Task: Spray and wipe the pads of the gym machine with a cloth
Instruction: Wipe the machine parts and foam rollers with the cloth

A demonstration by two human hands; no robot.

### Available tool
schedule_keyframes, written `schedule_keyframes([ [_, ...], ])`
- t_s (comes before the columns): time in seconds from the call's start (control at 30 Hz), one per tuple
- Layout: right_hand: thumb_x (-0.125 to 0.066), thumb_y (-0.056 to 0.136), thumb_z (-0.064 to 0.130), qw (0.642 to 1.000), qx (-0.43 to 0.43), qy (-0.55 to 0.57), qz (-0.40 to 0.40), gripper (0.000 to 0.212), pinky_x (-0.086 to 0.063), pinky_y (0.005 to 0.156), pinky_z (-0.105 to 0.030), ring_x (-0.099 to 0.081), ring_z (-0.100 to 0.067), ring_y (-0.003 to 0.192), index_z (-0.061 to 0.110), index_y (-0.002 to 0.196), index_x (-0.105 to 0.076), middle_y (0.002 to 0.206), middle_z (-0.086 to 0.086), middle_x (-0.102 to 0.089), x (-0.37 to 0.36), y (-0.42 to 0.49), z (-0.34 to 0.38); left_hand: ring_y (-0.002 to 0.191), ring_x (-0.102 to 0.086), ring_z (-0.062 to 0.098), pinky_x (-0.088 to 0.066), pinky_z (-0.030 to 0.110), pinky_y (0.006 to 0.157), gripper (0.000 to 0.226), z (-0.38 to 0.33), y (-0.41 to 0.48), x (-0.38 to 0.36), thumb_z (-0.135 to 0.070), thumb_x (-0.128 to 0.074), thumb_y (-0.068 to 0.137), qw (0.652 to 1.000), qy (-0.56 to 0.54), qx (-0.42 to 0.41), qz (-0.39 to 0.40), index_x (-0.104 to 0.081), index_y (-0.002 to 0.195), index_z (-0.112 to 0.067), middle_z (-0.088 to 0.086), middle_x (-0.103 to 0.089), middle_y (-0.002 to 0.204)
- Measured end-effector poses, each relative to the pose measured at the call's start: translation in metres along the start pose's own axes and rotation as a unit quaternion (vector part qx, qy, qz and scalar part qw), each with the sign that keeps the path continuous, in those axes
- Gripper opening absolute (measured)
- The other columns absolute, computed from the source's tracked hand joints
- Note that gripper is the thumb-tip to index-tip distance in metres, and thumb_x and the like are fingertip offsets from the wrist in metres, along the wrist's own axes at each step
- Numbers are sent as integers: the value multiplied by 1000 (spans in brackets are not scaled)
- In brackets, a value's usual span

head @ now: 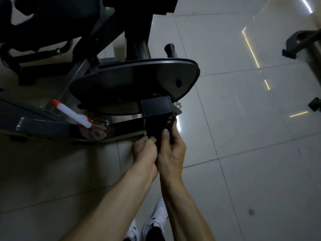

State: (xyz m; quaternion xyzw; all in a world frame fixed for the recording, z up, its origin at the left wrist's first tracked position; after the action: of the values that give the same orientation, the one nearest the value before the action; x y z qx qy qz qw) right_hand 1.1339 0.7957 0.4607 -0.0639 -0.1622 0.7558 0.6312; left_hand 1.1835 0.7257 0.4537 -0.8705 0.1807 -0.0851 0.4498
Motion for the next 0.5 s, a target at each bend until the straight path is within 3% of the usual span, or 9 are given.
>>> schedule_keyframes([
  [0.07,-54,106,17,993,84,-88,11,39,-53,96,-21,-68,-5,111,23,144,-60,118,8,-75,-1,-3,8,92,-71,29,-59,34,77,24,3,-1,-7,-5,-50,101,983,-104,129,75,-72,111,-4,18,-74,103],
  [0.13,-53,106,14,997,55,-48,-2,33,-55,91,-23,-71,-8,106,18,137,-66,111,5,-77,6,-2,-2,83,-70,22,-59,26,68,20,-4,-1,-6,-2,-51,101,988,-93,100,71,-71,104,-5,15,-73,99],
  [0.2,-48,108,12,985,-137,105,-3,28,-58,90,-33,-73,-24,107,7,124,-71,109,-11,-78,6,8,-16,78,-70,15,-59,22,68,16,-10,-1,0,1,-61,97,1000,16,-21,3,-71,90,-10,9,-74,93],
  [0.27,-46,107,10,902,-342,264,0,28,-60,82,-37,-73,-33,101,-1,119,-68,106,-21,-76,-1,4,-32,87,-74,11,-58,20,76,13,-11,-6,6,-1,-69,92,989,103,-110,-4,-76,100,-10,4,-77,98],
  [0.3,-46,105,8,872,-395,289,12,27,-62,73,-35,-73,-31,94,-2,117,-67,100,-20,-76,-5,0,-36,87,-74,6,-57,17,73,19,-6,-5,13,-2,-72,91,985,124,-121,-13,-77,105,-13,-2,-77,97],
  [0.37,-45,103,6,848,-437,296,39,26,-61,61,-33,-71,-28,83,0,118,-65,93,-18,-74,-17,-9,-39,80,-71,1,-54,15,67,17,-3,4,33,-7,-74,90,986,114,-103,-61,-75,96,-22,-9,-75,89],
  [0.4,-45,102,5,843,-449,293,45,25,-61,62,-34,-70,-28,81,0,117,-64,92,-18,-72,-23,-11,-39,79,-71,5,-54,21,69,16,-5,9,40,-9,-73,91,988,99,-82,-84,-73,87,-24,-7,-75,87],
  [0.47,-45,97,0,838,-460,294,24,22,-54,68,-33,-65,-27,80,1,109,-64,89,-17,-68,-30,-4,-38,76,-68,16,-55,29,73,19,-10,20,39,-6,-69,91,994,15,-9,-107,-65,79,-20,7,-73,88],
  [0.5,-43,95,-2,838,-457,297,-2,24,-49,66,-30,-63,-26,78,3,105,-64,88,-16,-66,-30,3,-36,70,-65,18,-55,27,67,19,-15,20,29,-2,-65,91,995,-27,24,-88,-62,79,-16,12,-72,89],
])
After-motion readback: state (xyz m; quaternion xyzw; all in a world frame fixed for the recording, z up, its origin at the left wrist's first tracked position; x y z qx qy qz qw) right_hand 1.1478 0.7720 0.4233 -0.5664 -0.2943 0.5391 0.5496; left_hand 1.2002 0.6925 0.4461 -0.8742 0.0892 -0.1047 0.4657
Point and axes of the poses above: each hand's wrist, its own y-axis towards the middle knuckle, its own x-axis out of the back of the hand, z = x × y, the point moved 5 cm from there along y, towards the middle knuckle
